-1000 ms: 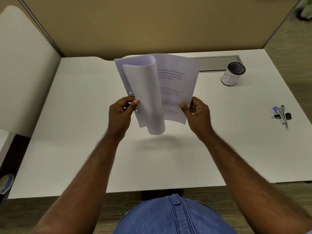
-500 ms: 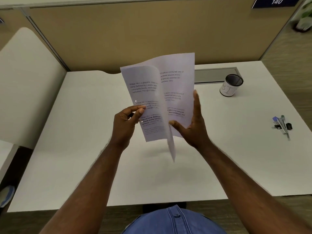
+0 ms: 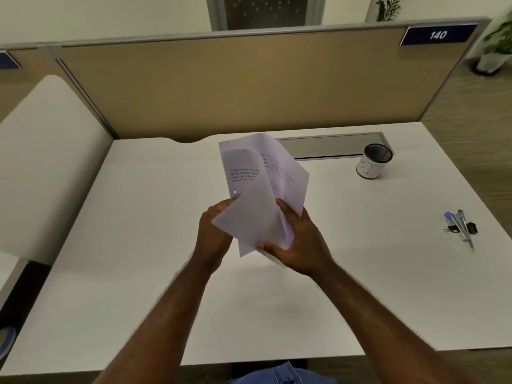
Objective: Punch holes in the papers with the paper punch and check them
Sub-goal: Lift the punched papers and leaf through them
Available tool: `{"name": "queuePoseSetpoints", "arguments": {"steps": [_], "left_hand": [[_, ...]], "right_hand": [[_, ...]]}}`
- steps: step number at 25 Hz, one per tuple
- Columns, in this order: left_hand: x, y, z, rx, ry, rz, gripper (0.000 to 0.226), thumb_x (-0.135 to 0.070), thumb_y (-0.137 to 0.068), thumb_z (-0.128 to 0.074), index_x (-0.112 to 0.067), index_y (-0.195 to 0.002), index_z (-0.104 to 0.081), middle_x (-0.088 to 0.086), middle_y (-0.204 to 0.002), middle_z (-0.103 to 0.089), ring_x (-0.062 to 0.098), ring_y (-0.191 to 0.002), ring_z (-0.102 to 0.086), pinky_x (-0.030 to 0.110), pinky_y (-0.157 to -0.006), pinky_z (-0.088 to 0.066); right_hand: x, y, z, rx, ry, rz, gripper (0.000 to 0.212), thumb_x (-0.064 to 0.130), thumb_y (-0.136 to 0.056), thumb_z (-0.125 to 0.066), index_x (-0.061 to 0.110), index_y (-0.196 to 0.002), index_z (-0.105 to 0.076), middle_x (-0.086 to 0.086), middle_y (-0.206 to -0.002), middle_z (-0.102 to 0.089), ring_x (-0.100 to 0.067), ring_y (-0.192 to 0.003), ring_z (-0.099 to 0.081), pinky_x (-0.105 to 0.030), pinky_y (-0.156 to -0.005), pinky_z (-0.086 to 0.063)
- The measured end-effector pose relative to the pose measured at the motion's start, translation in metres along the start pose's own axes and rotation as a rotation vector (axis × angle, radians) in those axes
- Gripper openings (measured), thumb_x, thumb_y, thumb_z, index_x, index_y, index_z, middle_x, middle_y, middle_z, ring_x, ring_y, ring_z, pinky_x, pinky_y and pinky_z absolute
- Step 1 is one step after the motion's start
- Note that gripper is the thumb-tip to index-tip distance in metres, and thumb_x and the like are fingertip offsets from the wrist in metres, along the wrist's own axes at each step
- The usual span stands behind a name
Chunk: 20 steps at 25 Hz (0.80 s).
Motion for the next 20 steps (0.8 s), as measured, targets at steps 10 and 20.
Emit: {"name": "queuePoseSetpoints", "arguments": {"steps": [10,20], "left_hand": [[0.010,-0.008,0.006,-0.104,-0.015,0.021,0.025,-0.005,-0.089,-0.062,-0.025,-0.099,-0.074,0.002,-0.103,-0.074,0.010,-0.080,-0.070,0.020,-0.066,-0.054],[0.002,-0.005,0.011,-0.125,-0.046,-0.104,0.039,0.004,-0.088,-0.060,-0.031,-0.089,-0.077,-0.011,-0.101,-0.074,0.009,-0.093,-0.069,0.021,-0.076,-0.055]], "right_hand": [[-0.014,-0.005,0.020,-0.098,-0.236,0.022,0.086,0.049,-0.066,-0.079,0.024,-0.139,-0.040,0.001,-0.137,-0.044,-0.010,-0.122,-0.047,-0.008,-0.092,-0.043],[-0.051,0.002,0.033,-0.547,-0.431,-0.323,0.019,0.021,-0.087,-0.066,0.020,-0.105,-0.059,0.001,-0.116,-0.056,-0.023,-0.106,-0.061,-0.031,-0.081,-0.054]]}}
Point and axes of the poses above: each hand's wrist, its own y-axis away from the middle knuckle, its own z-axis out of the back of the hand, x = y × z, the point moved 6 cm from there along -y, towards the middle knuckle
